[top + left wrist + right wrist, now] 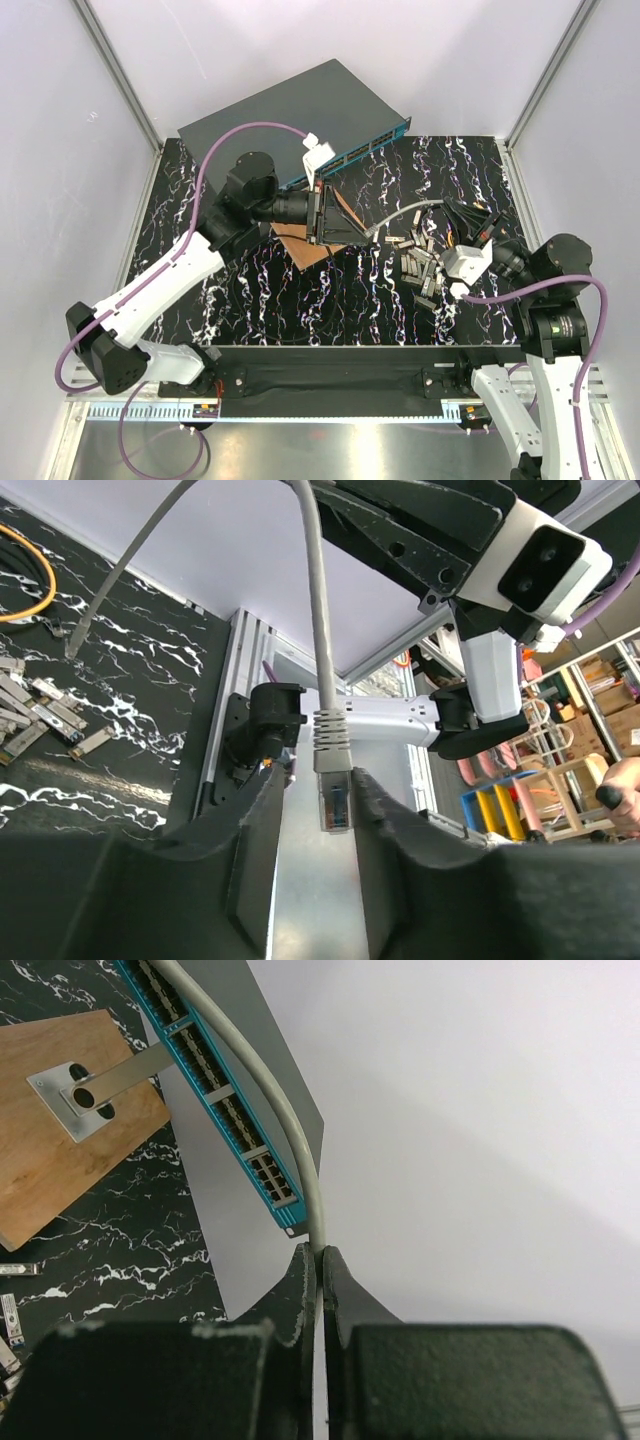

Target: Insert the plug into the switch port

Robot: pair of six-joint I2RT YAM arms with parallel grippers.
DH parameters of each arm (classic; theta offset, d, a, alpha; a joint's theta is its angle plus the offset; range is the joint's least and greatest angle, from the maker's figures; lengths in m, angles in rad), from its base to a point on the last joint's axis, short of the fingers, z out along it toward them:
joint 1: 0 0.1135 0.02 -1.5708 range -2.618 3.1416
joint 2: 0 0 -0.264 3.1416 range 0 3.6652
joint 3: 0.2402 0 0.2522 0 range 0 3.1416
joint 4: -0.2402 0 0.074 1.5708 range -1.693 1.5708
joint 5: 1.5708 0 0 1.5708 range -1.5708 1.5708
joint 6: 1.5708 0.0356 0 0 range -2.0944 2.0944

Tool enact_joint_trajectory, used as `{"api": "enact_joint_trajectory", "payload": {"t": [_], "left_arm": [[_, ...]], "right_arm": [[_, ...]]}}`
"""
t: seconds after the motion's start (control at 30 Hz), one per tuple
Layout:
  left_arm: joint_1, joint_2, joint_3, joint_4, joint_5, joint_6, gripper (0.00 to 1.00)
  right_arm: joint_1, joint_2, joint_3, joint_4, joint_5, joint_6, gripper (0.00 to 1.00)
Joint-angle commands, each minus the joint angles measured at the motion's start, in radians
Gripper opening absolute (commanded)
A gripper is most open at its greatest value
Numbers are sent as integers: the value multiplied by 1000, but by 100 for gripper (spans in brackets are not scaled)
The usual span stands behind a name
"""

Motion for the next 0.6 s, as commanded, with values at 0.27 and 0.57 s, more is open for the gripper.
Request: {"api": "enact_joint_trajectory", "payload": {"t": [0.27,0.57], "left_arm": [[-6,-5,159,-269,-106,403,0],[-16,5,379,-588,-246,917,0]], "right_arm": [[4,37,175,-344,-53,-29,84],[4,152,436,-719,-215,201,98]]}}
